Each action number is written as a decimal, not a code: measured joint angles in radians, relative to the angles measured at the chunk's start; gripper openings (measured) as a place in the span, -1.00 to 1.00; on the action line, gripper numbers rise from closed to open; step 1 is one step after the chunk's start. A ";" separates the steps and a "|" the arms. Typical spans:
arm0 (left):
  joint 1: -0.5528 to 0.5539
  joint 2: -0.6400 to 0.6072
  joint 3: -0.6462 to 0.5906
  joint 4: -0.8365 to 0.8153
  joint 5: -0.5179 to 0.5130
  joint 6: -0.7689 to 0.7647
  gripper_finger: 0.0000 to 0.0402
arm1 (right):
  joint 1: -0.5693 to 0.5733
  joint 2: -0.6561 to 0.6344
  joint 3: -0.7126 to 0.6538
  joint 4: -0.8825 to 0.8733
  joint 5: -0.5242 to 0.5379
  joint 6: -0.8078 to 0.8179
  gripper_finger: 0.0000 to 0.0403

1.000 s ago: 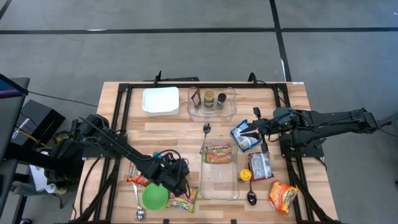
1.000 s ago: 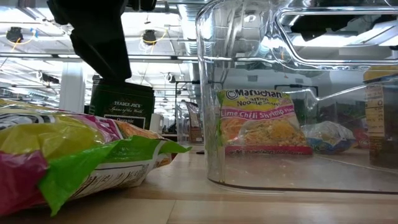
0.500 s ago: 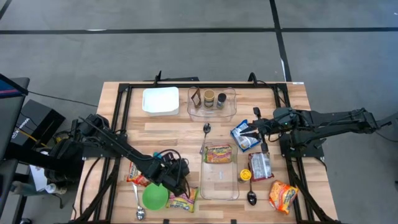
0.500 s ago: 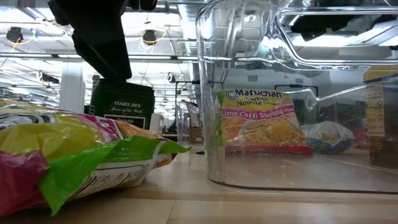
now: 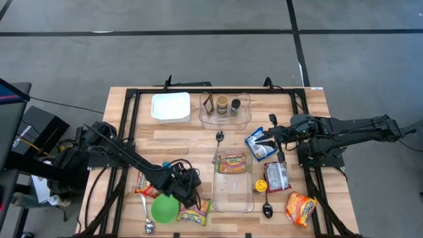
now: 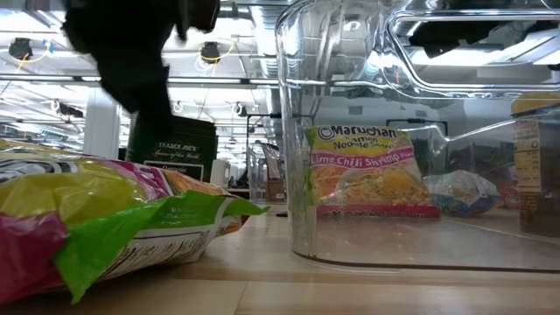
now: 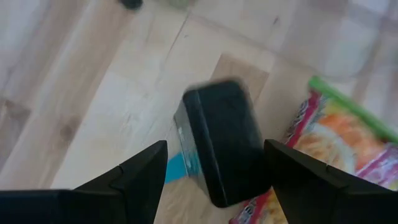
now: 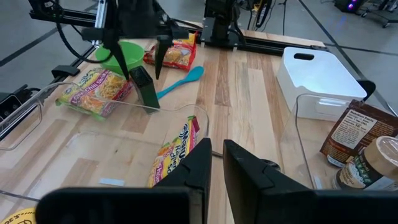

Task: Pick & Place Food Item
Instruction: Put the black seasoning can into the top transparent bin

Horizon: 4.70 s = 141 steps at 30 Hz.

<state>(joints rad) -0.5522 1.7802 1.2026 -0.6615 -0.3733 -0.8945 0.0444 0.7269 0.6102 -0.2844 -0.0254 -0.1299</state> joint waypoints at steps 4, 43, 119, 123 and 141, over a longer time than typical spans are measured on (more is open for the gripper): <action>0.005 0.000 -0.021 0.028 0.008 0.000 0.29 | 0.000 0.000 0.000 0.000 0.000 0.000 -0.83; 0.005 0.000 -0.021 -0.019 -0.090 0.112 -0.08 | 0.000 0.000 0.000 -0.026 0.000 0.011 -0.83; 0.182 -0.474 -0.020 0.146 -0.570 0.661 -0.30 | 0.000 0.000 0.000 -0.029 0.000 0.007 -0.83; 0.293 -0.466 -0.020 0.265 -0.517 0.813 -0.30 | 0.000 0.000 0.000 -0.025 0.000 0.010 -0.83; 0.812 -0.423 -0.019 0.434 0.264 1.116 -0.30 | -0.002 0.000 0.000 -0.026 0.000 0.004 -0.83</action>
<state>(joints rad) 0.2600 1.3570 1.1839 -0.2275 -0.1093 0.2216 0.0425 0.7273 0.6102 -0.3103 -0.0250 -0.1257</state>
